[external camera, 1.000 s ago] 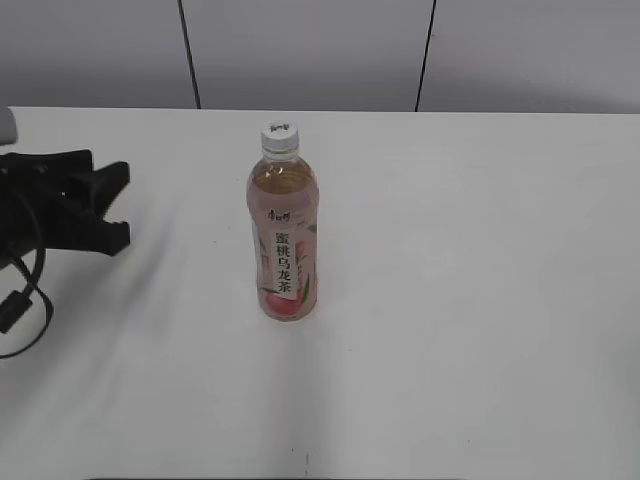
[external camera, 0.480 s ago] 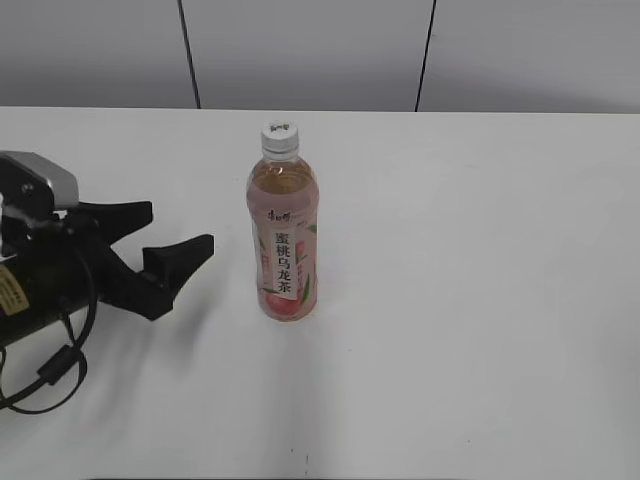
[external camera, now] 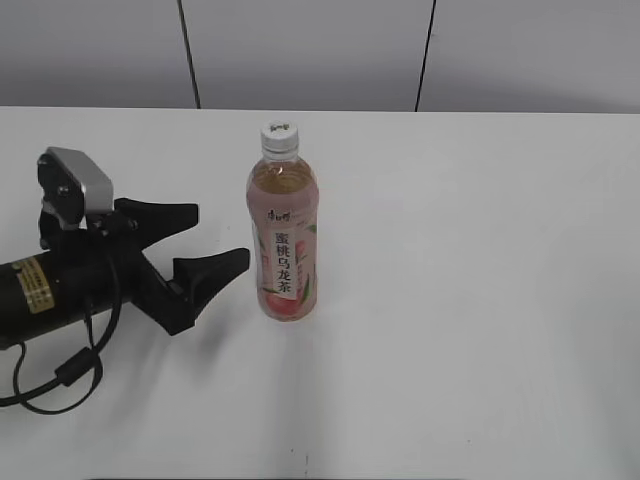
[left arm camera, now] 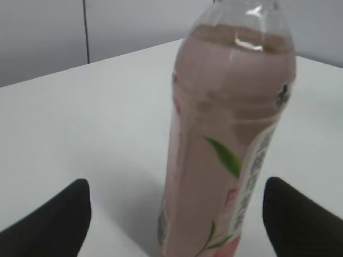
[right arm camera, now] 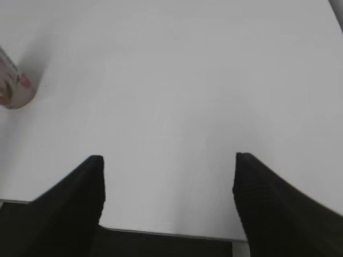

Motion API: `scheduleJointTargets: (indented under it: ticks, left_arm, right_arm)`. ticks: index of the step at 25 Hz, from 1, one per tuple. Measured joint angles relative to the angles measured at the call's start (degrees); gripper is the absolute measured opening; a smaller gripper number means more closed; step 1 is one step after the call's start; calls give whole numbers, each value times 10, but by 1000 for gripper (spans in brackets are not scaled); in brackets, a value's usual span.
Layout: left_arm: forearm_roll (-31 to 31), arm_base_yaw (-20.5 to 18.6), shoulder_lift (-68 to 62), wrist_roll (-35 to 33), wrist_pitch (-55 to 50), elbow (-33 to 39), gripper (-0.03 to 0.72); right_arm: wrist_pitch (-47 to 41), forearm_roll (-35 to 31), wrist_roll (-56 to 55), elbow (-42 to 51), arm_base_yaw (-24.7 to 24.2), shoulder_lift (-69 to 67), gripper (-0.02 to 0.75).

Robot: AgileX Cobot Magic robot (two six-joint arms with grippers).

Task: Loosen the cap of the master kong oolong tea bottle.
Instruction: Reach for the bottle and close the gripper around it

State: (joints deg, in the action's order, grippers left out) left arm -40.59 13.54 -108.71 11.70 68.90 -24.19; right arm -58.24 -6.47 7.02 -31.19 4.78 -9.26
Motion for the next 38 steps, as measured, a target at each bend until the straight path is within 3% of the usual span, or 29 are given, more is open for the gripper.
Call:
scheduleJointTargets:
  ticks: [8,14,25,32,38]
  left_arm:
    - [-17,29,0,8,0,-39,591]
    - [-22,29,0,44,0,-66,591]
    - [-58,33,0,65,0,-77,591]
    - [-9,80,0,69,0,-81,591]
    - [1,87,-1,69,0,-118,591]
  right_arm:
    - [45,-109,173,-63,0,-206,566]
    - [106,-162,210,-99,0,-292,566]
    - [151,-172,223,-111,0,-324,566]
    - [152,-172,226,-111,0,-324,566]
    - [152,-172,226,-111,0,-324,566]
